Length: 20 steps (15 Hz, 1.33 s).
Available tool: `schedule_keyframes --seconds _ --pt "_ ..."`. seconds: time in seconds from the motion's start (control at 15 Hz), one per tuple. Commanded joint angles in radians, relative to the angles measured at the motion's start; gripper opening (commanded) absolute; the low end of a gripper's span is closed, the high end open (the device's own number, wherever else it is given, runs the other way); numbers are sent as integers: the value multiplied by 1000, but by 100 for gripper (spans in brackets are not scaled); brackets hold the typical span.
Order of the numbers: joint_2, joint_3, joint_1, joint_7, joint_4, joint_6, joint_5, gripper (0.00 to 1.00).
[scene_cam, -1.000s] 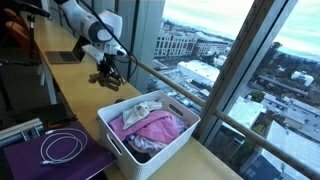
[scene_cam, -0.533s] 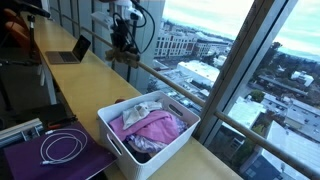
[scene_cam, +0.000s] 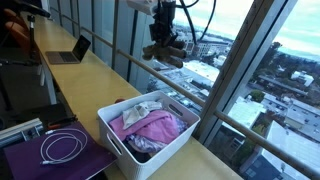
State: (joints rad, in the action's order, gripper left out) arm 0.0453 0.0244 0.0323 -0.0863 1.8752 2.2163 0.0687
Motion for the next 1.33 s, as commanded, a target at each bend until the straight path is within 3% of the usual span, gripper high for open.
schedule_keyframes --seconds 0.0,0.07,0.13,0.2,0.73,1.27 --pt "99 19 27 -37 -85 -24 29 4" --pt "123 20 34 -41 -89 -24 32 7" --pt "145 21 38 -38 -93 -23 28 31" --pt "164 21 43 -37 -98 -25 25 42" --pt "206 14 68 -48 -197 -102 9 98" --pt "282 -119 -122 33 -91 -29 -18 100"
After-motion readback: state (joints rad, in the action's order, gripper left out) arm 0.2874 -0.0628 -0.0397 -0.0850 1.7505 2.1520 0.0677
